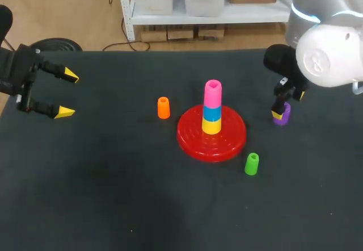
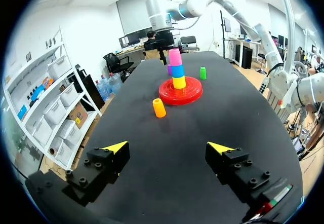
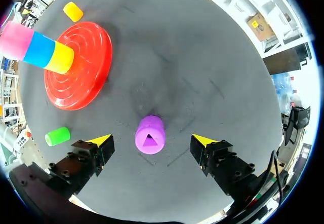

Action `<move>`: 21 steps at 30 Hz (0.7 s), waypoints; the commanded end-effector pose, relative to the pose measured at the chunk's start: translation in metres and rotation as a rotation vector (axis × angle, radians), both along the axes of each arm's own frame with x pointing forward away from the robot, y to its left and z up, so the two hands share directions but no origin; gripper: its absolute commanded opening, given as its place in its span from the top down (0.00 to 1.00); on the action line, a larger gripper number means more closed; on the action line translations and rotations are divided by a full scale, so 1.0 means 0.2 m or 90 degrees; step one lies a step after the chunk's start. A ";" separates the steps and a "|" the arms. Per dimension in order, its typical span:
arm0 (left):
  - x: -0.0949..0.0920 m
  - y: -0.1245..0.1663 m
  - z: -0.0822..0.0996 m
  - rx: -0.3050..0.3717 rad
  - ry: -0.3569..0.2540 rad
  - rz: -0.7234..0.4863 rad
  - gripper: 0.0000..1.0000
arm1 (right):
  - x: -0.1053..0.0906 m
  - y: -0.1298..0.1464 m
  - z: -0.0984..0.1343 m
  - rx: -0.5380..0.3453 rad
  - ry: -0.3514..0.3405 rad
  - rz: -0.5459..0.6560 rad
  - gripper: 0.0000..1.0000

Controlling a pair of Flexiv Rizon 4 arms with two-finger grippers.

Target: Pick up and stack the cylinders on the red base in this order: pink,purple,orange,green

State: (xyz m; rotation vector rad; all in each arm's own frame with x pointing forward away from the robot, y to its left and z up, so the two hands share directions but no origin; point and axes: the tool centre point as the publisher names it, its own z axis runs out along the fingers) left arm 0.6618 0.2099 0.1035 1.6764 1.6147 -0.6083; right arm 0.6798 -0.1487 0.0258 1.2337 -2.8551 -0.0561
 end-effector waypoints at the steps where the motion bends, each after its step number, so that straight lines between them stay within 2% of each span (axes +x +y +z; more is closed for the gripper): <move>1: 0.00 0.00 0.00 -0.001 -0.002 0.000 0.00 | 0.01 0.00 0.00 0.000 0.003 0.001 0.00; 21: 0.00 0.00 0.00 -0.001 -0.002 0.000 0.00 | -0.02 0.04 -0.05 0.001 0.025 0.004 0.00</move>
